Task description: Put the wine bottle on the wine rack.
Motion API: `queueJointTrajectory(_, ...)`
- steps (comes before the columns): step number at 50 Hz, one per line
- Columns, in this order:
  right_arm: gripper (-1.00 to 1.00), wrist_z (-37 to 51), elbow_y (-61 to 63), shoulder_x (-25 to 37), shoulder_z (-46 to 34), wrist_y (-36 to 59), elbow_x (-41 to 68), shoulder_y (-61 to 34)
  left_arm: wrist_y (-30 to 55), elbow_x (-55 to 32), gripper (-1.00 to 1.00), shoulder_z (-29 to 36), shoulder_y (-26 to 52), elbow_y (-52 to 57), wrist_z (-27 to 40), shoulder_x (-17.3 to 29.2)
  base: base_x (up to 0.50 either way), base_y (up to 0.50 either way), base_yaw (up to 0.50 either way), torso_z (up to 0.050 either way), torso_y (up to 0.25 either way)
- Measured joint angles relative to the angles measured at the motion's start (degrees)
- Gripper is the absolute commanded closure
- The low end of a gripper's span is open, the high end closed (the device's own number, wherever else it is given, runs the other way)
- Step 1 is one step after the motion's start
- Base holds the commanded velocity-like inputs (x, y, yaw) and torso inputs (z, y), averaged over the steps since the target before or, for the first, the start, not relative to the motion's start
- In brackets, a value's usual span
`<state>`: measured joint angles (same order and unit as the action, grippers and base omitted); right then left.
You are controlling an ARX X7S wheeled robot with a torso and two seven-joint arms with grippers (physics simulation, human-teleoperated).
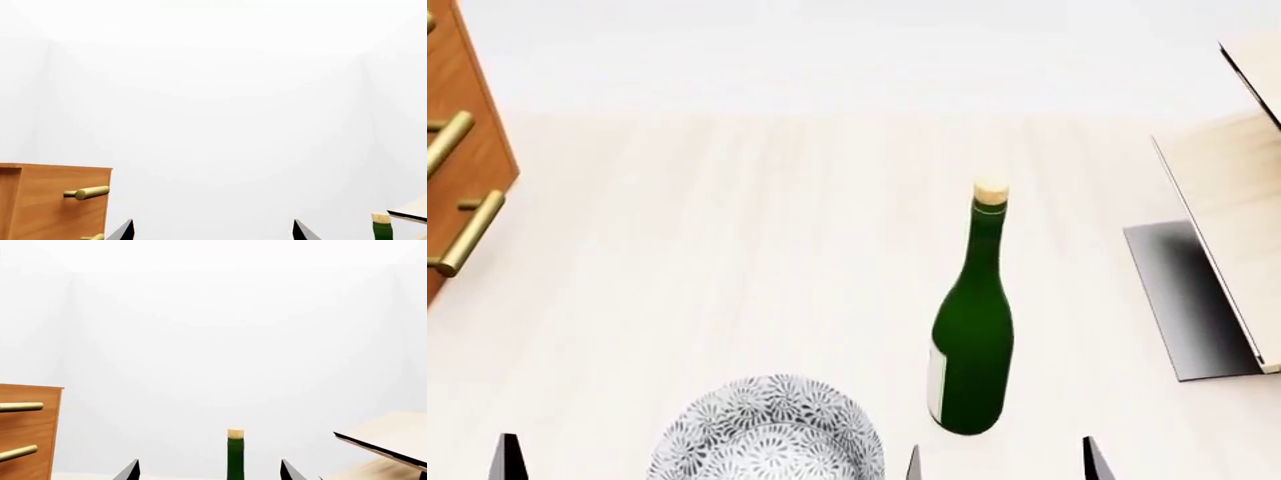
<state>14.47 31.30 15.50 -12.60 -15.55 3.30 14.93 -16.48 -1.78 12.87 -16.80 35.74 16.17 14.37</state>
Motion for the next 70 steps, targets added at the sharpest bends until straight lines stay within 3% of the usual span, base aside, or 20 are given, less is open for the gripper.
queueJointTrajectory(70,-1.00,1.31,-1.04,1.55,-2.24,0.95,0.21,-0.88,-0.13,-0.04,-1.00,1.74,0.63,-0.53,2.04,1.72,0.11,0.00,0.00,0.000,0.000)
